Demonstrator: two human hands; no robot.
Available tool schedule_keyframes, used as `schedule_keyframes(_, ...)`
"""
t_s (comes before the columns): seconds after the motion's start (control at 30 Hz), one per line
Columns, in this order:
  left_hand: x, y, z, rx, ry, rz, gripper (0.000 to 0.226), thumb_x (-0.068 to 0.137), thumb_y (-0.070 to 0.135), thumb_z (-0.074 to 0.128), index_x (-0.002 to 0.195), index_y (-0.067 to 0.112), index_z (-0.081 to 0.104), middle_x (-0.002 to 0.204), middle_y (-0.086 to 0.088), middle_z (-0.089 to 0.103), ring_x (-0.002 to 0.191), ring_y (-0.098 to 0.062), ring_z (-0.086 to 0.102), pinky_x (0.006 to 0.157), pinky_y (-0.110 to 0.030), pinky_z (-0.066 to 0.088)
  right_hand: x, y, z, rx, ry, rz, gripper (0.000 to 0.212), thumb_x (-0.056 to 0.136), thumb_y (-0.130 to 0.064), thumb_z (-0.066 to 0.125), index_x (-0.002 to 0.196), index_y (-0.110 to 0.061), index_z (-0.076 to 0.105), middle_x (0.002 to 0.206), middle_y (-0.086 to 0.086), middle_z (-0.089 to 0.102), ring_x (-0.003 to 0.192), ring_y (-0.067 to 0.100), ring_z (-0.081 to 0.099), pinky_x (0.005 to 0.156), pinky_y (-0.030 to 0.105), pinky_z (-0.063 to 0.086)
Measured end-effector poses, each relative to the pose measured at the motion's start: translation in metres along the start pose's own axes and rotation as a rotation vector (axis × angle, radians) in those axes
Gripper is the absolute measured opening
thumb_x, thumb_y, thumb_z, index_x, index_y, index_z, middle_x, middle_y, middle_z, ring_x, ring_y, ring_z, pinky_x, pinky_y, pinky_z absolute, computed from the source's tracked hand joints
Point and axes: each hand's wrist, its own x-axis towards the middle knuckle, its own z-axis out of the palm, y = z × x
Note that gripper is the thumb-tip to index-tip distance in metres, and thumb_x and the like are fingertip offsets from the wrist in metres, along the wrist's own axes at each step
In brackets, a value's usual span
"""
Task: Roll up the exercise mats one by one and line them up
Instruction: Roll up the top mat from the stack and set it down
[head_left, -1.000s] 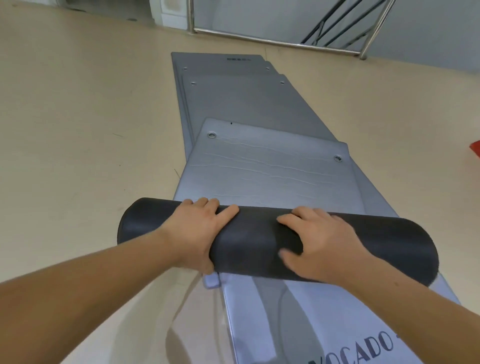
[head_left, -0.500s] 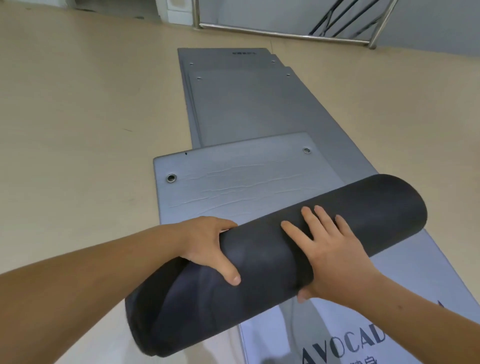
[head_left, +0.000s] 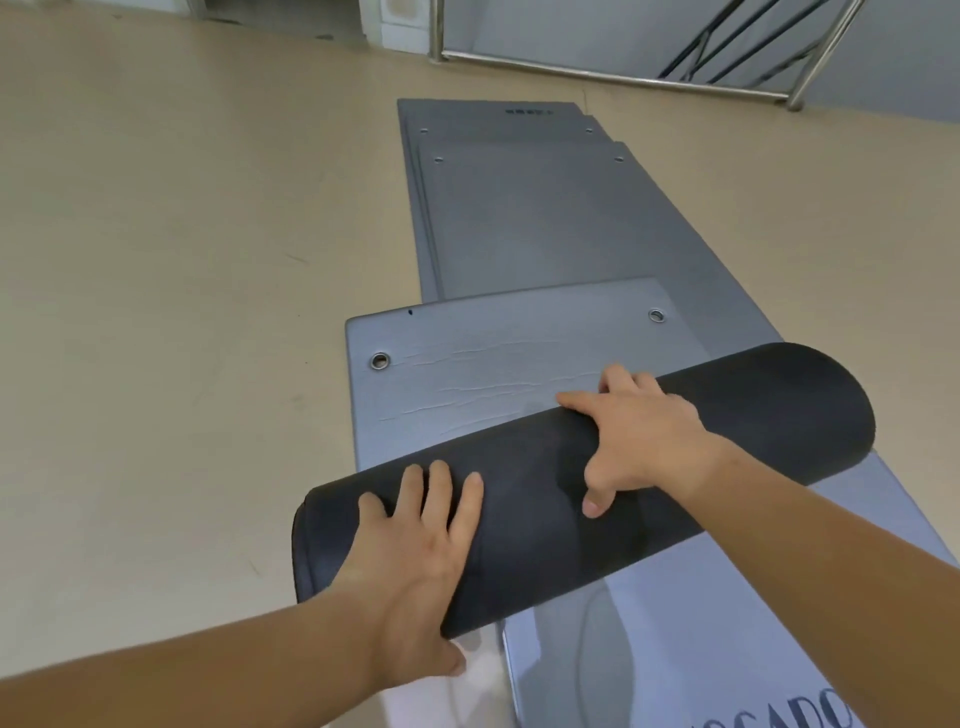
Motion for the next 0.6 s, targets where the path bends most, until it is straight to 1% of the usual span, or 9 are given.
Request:
schedule_keyframes(0.03, 0.006, -0.001, 0.004, -0.001, -0.015, -0.021, 0.146, 0.071, 0.081, 0.069, 0.160, 0.012, -0.024, 0.164, -0.019, -0.003, 0.150, -0.046, 0.009, 0.113, -0.062, 0.030, -0.001, -0.004, 0.000, 0.009, 0.040, 0.000, 0.111, 0.061, -0.053, 0.090, 0.154, -0.047, 0.030, 0.139, -0.002, 0.036, 0.135, 0.025, 0.036, 0.095, 0.044, 0.047)
schedule_keyframes(0.1, 0.020, -0.005, 0.006, -0.037, -0.030, -0.057, 0.145, 0.066, 0.079, 0.071, 0.161, 0.014, -0.017, 0.161, -0.017, 0.009, 0.146, -0.045, 0.017, 0.111, -0.064, 0.033, -0.005, -0.009, 0.001, -0.012, 0.143, -0.035, 0.088, 0.073, -0.047, 0.082, 0.149, -0.044, 0.038, 0.134, -0.004, 0.042, 0.129, 0.022, 0.043, 0.085, 0.037, 0.047)
schedule_keyframes(0.17, 0.032, -0.015, 0.001, -0.092, -0.033, -0.054, 0.142, 0.059, 0.075, 0.075, 0.160, 0.018, -0.006, 0.152, -0.011, 0.023, 0.136, -0.040, 0.029, 0.106, -0.060, 0.040, -0.009, -0.013, 0.004, -0.025, 0.116, -0.110, 0.080, 0.083, -0.043, 0.074, 0.152, -0.045, 0.035, 0.145, -0.004, 0.039, 0.136, 0.022, 0.039, 0.094, 0.038, 0.048)
schedule_keyframes(0.2, 0.036, -0.022, -0.002, -0.119, -0.029, -0.037, 0.139, 0.056, 0.076, 0.076, 0.158, 0.021, -0.001, 0.148, -0.009, 0.029, 0.132, -0.036, 0.035, 0.103, -0.057, 0.043, -0.010, -0.014, 0.006, -0.037, 0.056, -0.140, 0.086, 0.084, -0.042, 0.074, 0.156, -0.047, 0.026, 0.157, -0.002, 0.030, 0.146, 0.024, 0.030, 0.106, 0.043, 0.046)
schedule_keyframes(0.27, 0.042, -0.039, -0.010, -0.159, -0.011, -0.002, 0.130, 0.052, 0.079, 0.075, 0.151, 0.025, 0.010, 0.137, -0.005, 0.038, 0.120, -0.028, 0.044, 0.094, -0.048, 0.048, -0.011, -0.020, 0.014, -0.110, -0.030, -0.153, 0.111, 0.079, -0.051, 0.077, 0.162, -0.044, 0.004, 0.171, 0.001, 0.005, 0.159, 0.028, 0.003, 0.125, 0.053, 0.023)
schedule_keyframes(0.33, 0.046, -0.053, -0.021, -0.201, -0.016, 0.015, 0.119, 0.050, 0.078, 0.077, 0.144, 0.028, 0.023, 0.125, 0.002, 0.045, 0.108, -0.023, 0.049, 0.083, -0.042, 0.049, -0.008, -0.026, 0.028, -0.177, 0.020, -0.135, 0.132, 0.069, -0.069, 0.079, 0.161, -0.039, -0.011, 0.172, 0.005, -0.006, 0.159, 0.030, -0.009, 0.128, 0.057, 0.005)
schedule_keyframes(0.43, 0.048, -0.062, -0.037, -0.277, -0.060, 0.022, 0.105, 0.050, 0.075, 0.080, 0.136, 0.031, 0.036, 0.109, 0.006, 0.049, 0.097, -0.020, 0.055, 0.082, -0.040, 0.054, -0.004, -0.025, 0.035, -0.215, 0.125, -0.147, 0.144, 0.057, -0.082, 0.077, 0.162, -0.033, -0.009, 0.169, 0.007, 0.004, 0.158, 0.031, 0.001, 0.126, 0.059, 0.009)
schedule_keyframes(0.53, 0.047, -0.055, -0.046, -0.358, -0.110, 0.035, 0.091, 0.055, 0.070, 0.081, 0.128, 0.033, 0.041, 0.104, 0.008, 0.054, 0.092, -0.019, 0.059, 0.082, -0.039, 0.057, -0.007, -0.014, 0.020, -0.188, 0.134, -0.222, 0.136, 0.054, -0.085, 0.076, 0.160, -0.037, 0.007, 0.162, -0.003, 0.021, 0.152, 0.023, 0.020, 0.124, 0.048, 0.023)
schedule_keyframes(0.6, 0.044, -0.050, -0.047, -0.489, -0.165, 0.058, 0.083, 0.056, 0.065, 0.084, 0.123, 0.035, 0.046, 0.104, 0.012, 0.060, 0.091, -0.016, 0.063, 0.083, -0.039, 0.060, -0.012, -0.006, 0.009, -0.154, 0.089, -0.256, 0.131, 0.053, -0.083, 0.078, 0.158, -0.041, 0.013, 0.156, -0.010, 0.026, 0.147, 0.018, 0.025, 0.122, 0.041, 0.028)
